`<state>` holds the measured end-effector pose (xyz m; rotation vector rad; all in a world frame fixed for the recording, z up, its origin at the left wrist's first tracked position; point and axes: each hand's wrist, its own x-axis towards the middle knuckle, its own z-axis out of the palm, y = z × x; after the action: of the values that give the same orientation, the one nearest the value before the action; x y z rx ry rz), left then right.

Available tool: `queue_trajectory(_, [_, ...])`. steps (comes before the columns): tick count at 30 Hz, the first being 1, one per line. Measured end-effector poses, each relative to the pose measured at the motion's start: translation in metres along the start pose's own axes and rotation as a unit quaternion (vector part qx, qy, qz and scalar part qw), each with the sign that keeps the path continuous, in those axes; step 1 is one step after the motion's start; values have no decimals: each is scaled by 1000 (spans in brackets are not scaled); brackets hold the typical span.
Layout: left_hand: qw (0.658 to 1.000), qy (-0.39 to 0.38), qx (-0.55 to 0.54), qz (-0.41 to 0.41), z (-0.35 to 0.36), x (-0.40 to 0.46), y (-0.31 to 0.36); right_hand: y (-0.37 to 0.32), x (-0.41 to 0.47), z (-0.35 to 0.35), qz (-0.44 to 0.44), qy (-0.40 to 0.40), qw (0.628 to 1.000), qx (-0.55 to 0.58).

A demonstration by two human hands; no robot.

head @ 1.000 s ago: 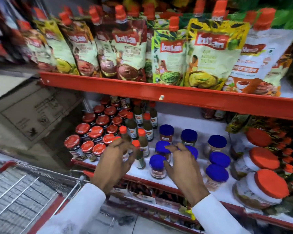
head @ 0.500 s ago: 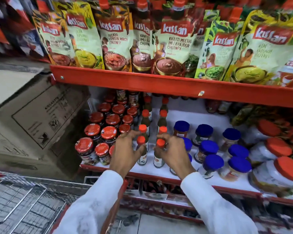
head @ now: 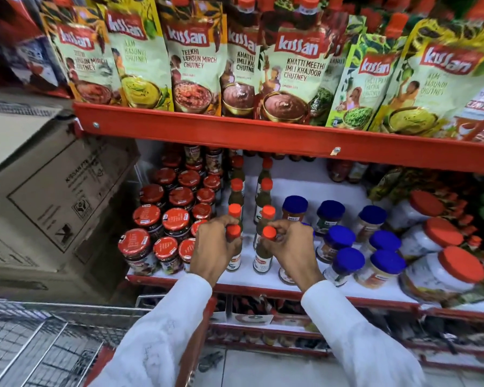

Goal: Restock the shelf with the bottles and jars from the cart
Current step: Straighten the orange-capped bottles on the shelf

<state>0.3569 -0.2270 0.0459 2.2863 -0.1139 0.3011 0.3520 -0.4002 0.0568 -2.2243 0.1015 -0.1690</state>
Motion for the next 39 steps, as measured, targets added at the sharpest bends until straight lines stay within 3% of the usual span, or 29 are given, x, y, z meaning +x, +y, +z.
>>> queue_trajectory(15, [999, -33, 0, -9, -7, -4, 8, 0, 0, -12, -27, -57, 998, -23])
queue_trajectory(39, [998, -52, 11, -16, -9, -8, 10, -1, -1, -10, -17, -70, 997, -36])
